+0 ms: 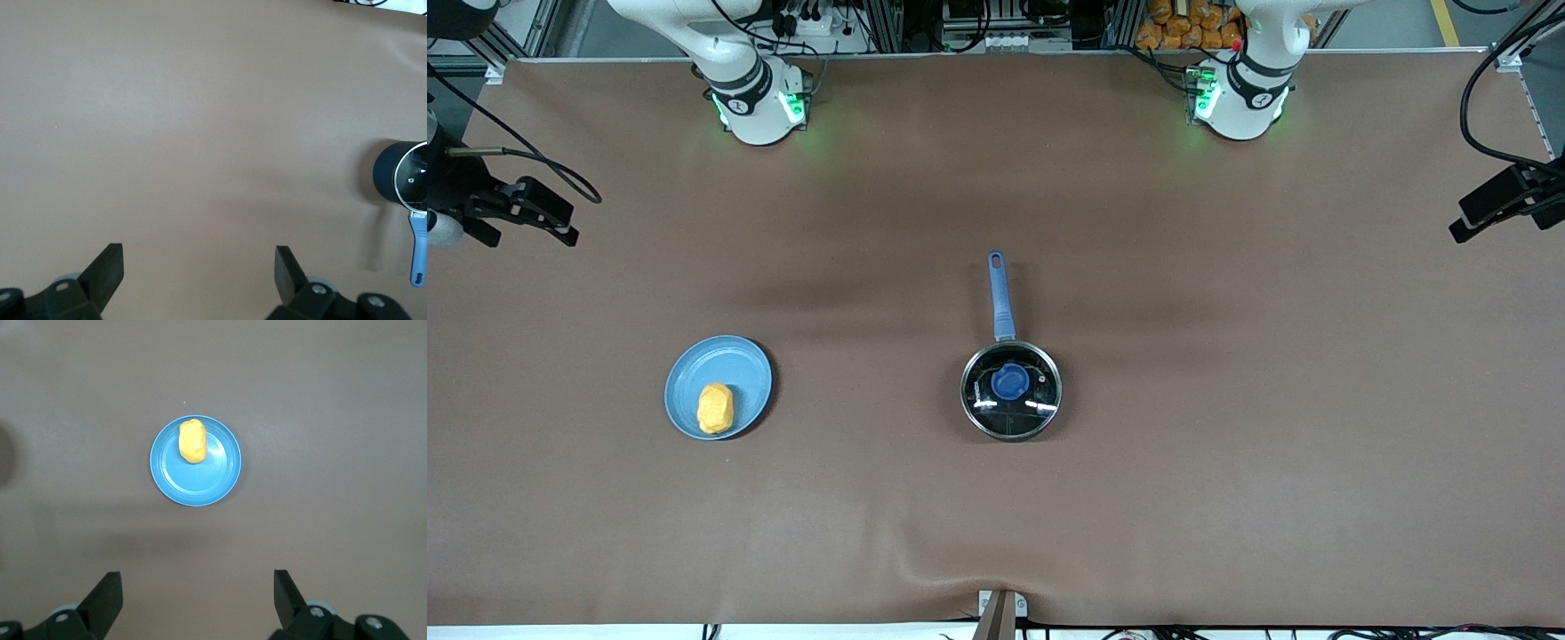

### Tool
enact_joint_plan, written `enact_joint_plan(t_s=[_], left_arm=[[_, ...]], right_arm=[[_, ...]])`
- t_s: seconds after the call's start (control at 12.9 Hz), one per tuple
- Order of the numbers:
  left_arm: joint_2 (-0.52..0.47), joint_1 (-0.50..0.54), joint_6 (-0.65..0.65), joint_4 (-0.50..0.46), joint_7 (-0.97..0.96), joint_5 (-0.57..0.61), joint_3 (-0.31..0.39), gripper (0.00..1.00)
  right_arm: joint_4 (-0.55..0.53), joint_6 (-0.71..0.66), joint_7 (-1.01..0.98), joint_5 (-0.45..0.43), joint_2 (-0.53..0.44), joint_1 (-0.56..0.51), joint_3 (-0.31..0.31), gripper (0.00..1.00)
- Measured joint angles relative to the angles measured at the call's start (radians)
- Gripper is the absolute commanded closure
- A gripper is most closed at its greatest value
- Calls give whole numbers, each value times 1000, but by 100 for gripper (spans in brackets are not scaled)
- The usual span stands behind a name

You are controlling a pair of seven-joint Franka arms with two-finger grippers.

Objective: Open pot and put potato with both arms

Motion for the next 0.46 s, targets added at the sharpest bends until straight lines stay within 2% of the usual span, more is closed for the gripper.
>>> enact_joint_plan(t_s=[0.46], left_arm=[[0,2,-15,-2,0,-6,-2,0]], right_arm=[[-6,25,0,0,40,1,2,0]])
